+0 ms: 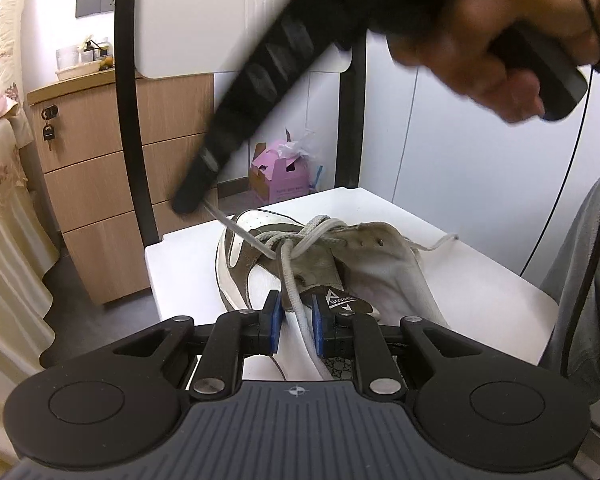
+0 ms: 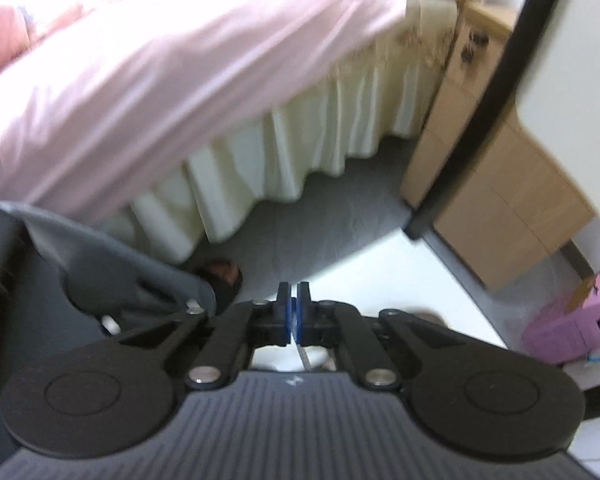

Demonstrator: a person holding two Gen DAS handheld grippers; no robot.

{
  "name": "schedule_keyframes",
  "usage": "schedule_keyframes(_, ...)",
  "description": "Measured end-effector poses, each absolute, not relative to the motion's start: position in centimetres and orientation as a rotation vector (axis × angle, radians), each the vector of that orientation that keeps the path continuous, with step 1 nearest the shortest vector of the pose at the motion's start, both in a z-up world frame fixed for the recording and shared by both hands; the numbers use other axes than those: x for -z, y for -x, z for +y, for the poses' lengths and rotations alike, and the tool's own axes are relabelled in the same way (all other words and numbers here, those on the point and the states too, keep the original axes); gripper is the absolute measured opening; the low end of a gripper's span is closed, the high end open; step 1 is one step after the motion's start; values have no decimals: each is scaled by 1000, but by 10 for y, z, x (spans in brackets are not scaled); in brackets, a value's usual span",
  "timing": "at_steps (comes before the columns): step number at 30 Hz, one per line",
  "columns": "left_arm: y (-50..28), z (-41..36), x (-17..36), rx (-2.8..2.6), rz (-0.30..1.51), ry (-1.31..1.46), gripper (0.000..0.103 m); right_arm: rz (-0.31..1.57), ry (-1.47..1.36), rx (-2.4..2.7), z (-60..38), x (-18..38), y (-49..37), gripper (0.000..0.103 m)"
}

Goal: Lace up shoes with both hands
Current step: 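Grasp the white lace end with the right gripper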

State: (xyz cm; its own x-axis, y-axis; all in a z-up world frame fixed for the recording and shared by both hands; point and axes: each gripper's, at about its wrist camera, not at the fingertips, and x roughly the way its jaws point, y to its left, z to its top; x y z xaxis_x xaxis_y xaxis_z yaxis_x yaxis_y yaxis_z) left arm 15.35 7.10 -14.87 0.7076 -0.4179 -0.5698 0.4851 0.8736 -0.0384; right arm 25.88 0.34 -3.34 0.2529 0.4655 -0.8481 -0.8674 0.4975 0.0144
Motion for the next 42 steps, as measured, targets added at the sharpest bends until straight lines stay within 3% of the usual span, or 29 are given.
schedule_keyframes(5,-155,69,149,501,611,-121,18,891,532,-956,4,20,-259,5)
schedule_keyframes(7,-155,69,150,502,610,-123,18,900,489,-961,-2,19,-264,19)
schedule_keyframes(9,-156,70,150,504,612,-116,18,912,463,-944,-9,21,-268,23)
schedule_keyframes(18,-157,70,152,510,609,-117,18,1033,406,-891,-23,57,-274,24)
schedule_keyframes(20,-157,69,152,513,607,-124,18,1049,418,-882,-24,66,-272,23)
schedule_keyframes(22,-157,68,152,515,606,-130,18,1033,412,-877,-25,67,-269,3)
schedule_keyframes(32,-158,61,153,525,609,-153,21,713,277,-966,-3,-21,-248,0)
schedule_keyframes(36,-157,60,153,525,608,-158,21,709,324,-1010,25,-55,-250,1)
schedule_keyframes(40,-156,60,153,526,607,-158,21,802,405,-997,26,-47,-255,10)
schedule_keyframes(41,-156,60,153,526,607,-158,21,824,418,-996,21,-42,-255,16)
schedule_keyframes(42,-156,60,153,527,606,-158,21,847,428,-994,18,-35,-255,34)
